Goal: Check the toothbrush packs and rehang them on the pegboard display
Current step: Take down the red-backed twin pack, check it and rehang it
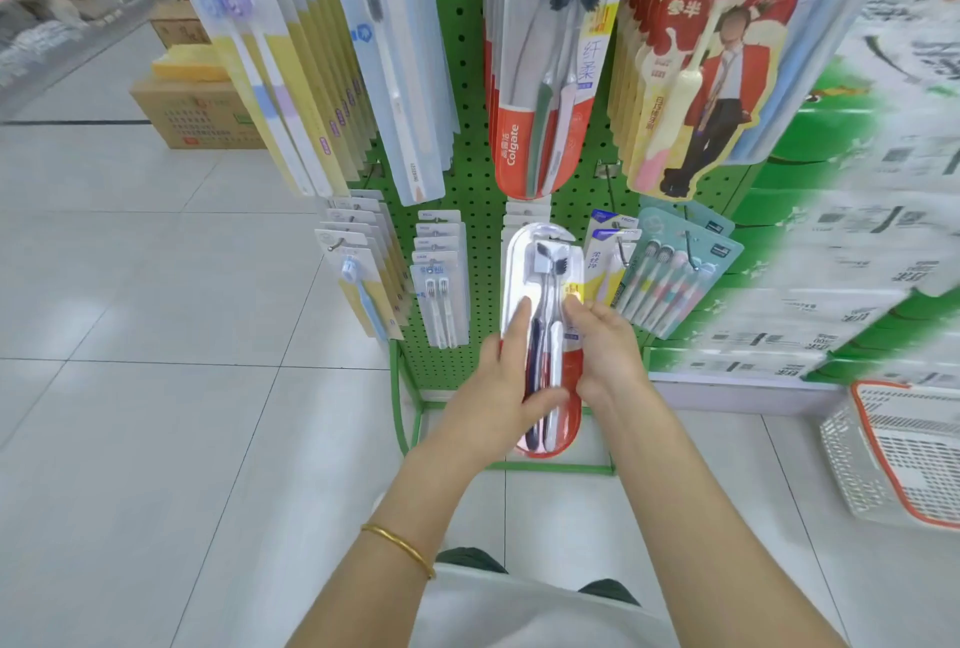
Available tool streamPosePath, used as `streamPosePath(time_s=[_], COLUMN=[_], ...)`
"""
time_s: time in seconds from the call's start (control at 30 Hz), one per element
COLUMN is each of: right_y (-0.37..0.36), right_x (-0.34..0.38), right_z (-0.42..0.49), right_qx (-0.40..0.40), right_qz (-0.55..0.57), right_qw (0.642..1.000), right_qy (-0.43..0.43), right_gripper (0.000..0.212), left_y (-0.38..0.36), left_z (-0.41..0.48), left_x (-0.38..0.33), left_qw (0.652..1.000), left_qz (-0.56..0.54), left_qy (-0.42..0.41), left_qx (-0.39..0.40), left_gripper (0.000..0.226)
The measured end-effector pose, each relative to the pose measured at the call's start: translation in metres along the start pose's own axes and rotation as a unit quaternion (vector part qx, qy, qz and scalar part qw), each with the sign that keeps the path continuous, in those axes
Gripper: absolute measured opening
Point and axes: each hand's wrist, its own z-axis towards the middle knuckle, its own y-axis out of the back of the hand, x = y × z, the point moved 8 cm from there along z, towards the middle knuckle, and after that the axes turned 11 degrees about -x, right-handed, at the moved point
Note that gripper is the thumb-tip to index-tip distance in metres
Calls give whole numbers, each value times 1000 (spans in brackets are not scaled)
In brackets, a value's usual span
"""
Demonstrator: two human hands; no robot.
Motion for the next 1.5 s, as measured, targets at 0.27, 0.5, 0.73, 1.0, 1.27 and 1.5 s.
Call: streamPosePath(time_s=[0.27, 0.5, 0.73, 1.0, 1.27, 1.5], right_y=[9, 0, -5, 8, -3, -11], right_x=[-2, -8, -11, 4, 12, 9], right_z=[0, -10, -13, -3, -15, -29], right_qx=[-46, 2, 64, 1, 94, 188], right_qz=[35, 97, 2, -62, -104, -147], right_qw=[998, 994, 995, 997, 987, 968], right_qy=[22, -49, -80, 44, 80, 76], right_gripper=[28, 13, 31, 14, 14, 11], left_y=[-1, -5, -20, -6, 7, 53], left_z=[-2, -4, -5, 1, 14, 39], left_x=[-5, -6, 4, 15, 25, 20], left_qw=[988, 978, 985, 945, 928, 902], left_qz=[152, 207, -80, -282, -304, -358], left_qy=[-25, 2, 98, 158, 209, 183], left_qx=[1, 31, 121, 55, -56, -157], left_gripper=[102, 123, 104, 35, 12, 19])
